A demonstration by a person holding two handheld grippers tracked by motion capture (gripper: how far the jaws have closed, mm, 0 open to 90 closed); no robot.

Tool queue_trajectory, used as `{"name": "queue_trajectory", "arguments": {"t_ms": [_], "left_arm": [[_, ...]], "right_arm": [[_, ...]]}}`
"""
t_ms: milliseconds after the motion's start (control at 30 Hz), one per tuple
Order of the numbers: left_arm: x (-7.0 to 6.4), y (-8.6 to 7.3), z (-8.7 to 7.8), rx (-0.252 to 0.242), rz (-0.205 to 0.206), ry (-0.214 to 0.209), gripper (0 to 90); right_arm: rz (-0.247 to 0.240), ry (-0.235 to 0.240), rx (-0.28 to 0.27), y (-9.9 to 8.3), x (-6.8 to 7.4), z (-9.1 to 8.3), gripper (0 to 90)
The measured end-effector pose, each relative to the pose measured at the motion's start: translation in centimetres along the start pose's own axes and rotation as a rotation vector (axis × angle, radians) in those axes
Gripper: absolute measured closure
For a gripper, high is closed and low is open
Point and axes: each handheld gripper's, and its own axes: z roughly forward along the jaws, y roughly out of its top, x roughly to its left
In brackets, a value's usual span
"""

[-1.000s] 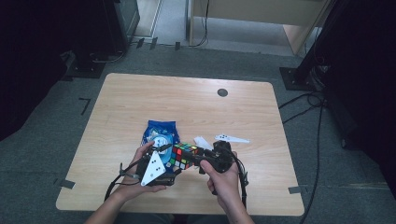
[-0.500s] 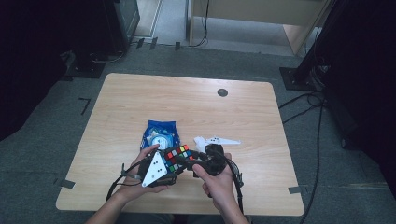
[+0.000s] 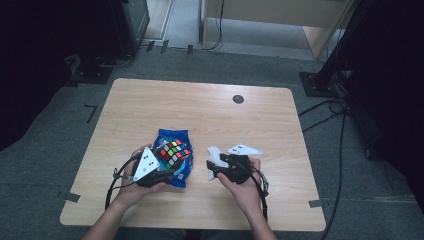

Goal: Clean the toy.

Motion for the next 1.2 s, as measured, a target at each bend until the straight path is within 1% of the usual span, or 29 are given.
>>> {"name": "queue_trajectory", "arguments": {"t_ms": [33,67,100,167,233,267,300,333,367,400,433,467,533,567,600,633,667,733,833,867,900,933,967,1000,1100,1167,1200], "left_arm": [[0.0,0.0,0.0,0.001,0.000,0.000,33.7],[-0.1,0.0,0.0,0.004,0.004,-0.002,33.7],[-0.1,-0.1,0.1,0.004,0.003,-0.004,33.7],[-0.2,-0.2,0.2,0.007,0.004,-0.008,33.7],[-0.2,-0.2,0.3,0.009,0.003,-0.009,33.7],[-0.3,-0.3,0.3,0.010,0.003,-0.010,33.7],[-0.3,-0.3,0.3,0.010,0.003,-0.010,33.7],[-0.3,-0.3,0.3,0.010,0.005,-0.011,33.7],[-0.4,-0.2,0.3,0.008,0.005,-0.012,33.7],[-0.4,-0.2,0.3,0.006,0.004,-0.013,33.7],[-0.4,-0.2,0.2,0.005,0.005,-0.016,33.7],[-0.5,-0.1,0.2,0.005,0.005,-0.019,33.7],[-0.7,-0.1,0.3,0.007,0.006,-0.021,33.7],[-0.8,-0.1,0.3,0.007,0.007,-0.024,33.7],[-0.9,-0.1,0.3,0.010,0.009,-0.025,33.7],[-0.9,-0.1,0.4,0.010,0.010,-0.027,33.7],[-1.0,-0.1,0.4,0.010,0.009,-0.030,33.7],[-1.1,-0.1,0.6,0.014,0.010,-0.036,33.7],[-1.3,-0.4,0.9,0.026,0.005,-0.045,33.7],[-1.4,-0.5,1.1,0.031,0.008,-0.049,33.7],[-1.6,-0.5,1.2,0.035,0.009,-0.054,33.7],[-1.8,-0.5,1.3,0.037,0.012,-0.061,33.7],[-1.9,-0.5,1.4,0.041,0.019,-0.066,33.8],[-2.2,-0.5,1.4,0.041,0.021,-0.072,33.7],[-2.9,-0.3,1.5,0.033,0.030,-0.100,33.7],[-3.4,-0.2,1.5,0.023,0.039,-0.124,33.8],[-3.5,-0.2,1.5,0.022,0.042,-0.133,33.8]], "right_arm": [[-0.015,-0.046,0.029,-0.6,-0.6,0.7,40.1],[-0.015,-0.079,0.046,-1.0,-1.0,1.2,40.4],[-0.001,-0.119,0.054,-1.7,-1.7,1.8,40.9],[0.014,-0.161,0.078,-2.4,-2.5,2.3,42.5],[0.022,-0.152,0.089,-2.6,-2.8,2.4,45.2],[0.019,-0.158,0.100,-2.7,-2.9,2.5,46.9],[0.005,-0.169,0.114,-2.9,-3.0,2.7,49.9],[-0.011,-0.183,0.102,-3.1,-2.9,2.7,53.5],[-0.032,-0.199,0.101,-3.2,-2.8,2.7,56.6],[-0.050,-0.209,0.100,-3.3,-2.7,2.7,57.9],[-0.055,-0.219,0.098,-3.3,-2.7,2.7,61.9],[-0.052,-0.217,0.100,-3.2,-2.7,2.7,68.3],[-0.044,-0.194,0.103,-3.2,-2.8,2.6,79.9],[-0.032,-0.173,0.107,-3.2,-2.8,2.6,84.6],[-0.026,-0.168,0.109,-3.2,-2.8,2.5,86.3],[-0.018,-0.164,0.108,-3.1,-2.8,2.4,86.8],[-0.010,-0.146,0.099,-3.0,-2.7,2.3,86.9],[0.008,-0.065,0.040,-2.6,-2.3,1.6,87.0],[0.016,0.007,-0.058,-1.5,-1.0,0.2,87.1],[0.018,0.052,-0.104,-1.0,-0.3,-0.5,87.1],[0.015,0.082,-0.137,-0.6,0.3,-1.1,87.1],[0.011,0.112,-0.162,-0.2,0.9,-1.6,87.1],[0.005,0.155,-0.186,0.2,1.6,-2.0,87.0],[-0.001,0.178,-0.196,0.5,2.0,-2.3,87.0],[-0.018,0.226,-0.214,1.0,3.6,-2.7,86.6],[-0.027,0.228,-0.212,1.2,4.3,-2.6,86.1],[-0.023,0.218,-0.212,1.2,4.5,-2.6,85.8]]}}
